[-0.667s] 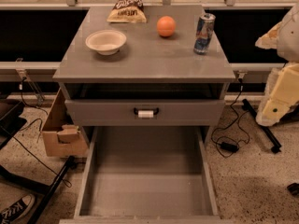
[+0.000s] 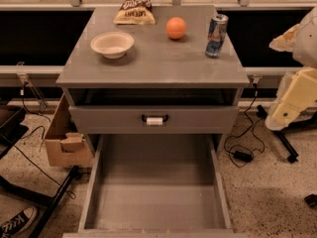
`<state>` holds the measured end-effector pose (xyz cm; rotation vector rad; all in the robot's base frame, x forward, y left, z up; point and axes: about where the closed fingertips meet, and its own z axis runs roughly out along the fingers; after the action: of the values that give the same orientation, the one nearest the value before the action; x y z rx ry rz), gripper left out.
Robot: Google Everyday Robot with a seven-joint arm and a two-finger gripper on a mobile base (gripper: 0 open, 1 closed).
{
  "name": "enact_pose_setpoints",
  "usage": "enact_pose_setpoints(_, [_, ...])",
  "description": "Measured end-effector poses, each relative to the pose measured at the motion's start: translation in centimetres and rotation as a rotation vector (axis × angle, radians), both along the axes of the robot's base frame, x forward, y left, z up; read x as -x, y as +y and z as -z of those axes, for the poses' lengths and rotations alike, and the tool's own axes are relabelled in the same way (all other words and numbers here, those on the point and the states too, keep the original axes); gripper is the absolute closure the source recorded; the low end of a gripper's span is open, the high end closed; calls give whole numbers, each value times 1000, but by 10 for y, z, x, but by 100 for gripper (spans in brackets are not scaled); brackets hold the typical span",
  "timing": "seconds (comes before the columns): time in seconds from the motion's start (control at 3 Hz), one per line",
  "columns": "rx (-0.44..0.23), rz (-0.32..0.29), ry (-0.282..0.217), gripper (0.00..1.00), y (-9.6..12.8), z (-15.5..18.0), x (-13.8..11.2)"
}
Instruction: Place redbull can into middle drawer
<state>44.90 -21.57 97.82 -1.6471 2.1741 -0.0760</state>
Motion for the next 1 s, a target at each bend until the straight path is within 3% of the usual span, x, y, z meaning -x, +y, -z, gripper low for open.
enact_pose_setpoints(0.67, [-319,42,-228,0,-23,7,-74])
enact_pose_setpoints(1.0, [-472,39,-399,0,-25,-16,-124])
